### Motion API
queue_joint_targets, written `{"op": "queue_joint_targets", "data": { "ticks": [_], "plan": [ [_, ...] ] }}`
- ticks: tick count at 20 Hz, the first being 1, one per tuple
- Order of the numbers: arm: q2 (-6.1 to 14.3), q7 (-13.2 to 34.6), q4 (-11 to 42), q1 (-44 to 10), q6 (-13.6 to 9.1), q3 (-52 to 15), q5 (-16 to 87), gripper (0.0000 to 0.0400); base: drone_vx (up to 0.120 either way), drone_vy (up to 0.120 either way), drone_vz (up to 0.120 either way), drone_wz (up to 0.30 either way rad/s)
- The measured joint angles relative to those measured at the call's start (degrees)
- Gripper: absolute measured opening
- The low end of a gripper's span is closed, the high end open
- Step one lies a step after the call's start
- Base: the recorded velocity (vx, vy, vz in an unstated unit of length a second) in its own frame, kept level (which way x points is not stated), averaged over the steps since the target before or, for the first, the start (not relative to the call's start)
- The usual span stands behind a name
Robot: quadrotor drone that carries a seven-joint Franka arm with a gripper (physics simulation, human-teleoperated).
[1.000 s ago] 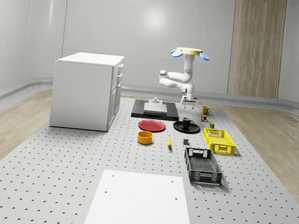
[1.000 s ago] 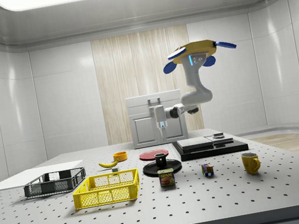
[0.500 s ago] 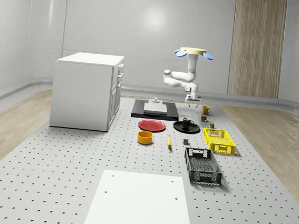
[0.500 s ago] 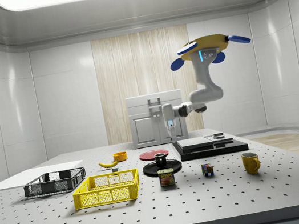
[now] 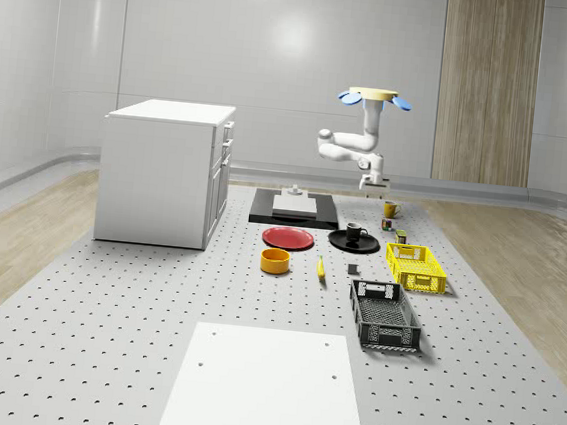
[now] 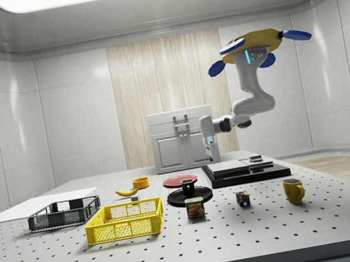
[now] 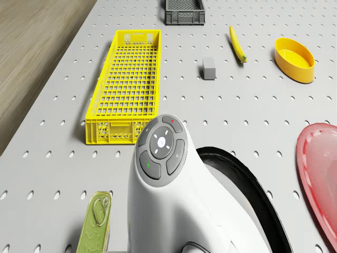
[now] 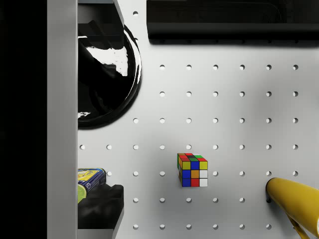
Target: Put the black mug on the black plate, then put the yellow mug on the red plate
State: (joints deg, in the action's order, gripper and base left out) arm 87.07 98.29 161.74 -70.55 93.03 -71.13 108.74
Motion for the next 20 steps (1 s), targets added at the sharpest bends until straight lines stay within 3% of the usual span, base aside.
{"op": "queue_joint_targets", "data": {
  "ticks": [20],
  "plan": [
    [-0.1, 0.0, 0.0, 0.0, -0.1, 0.0, 0.0, 0.0400, -0.120, 0.118, 0.000, 0.000]
  ]
}}
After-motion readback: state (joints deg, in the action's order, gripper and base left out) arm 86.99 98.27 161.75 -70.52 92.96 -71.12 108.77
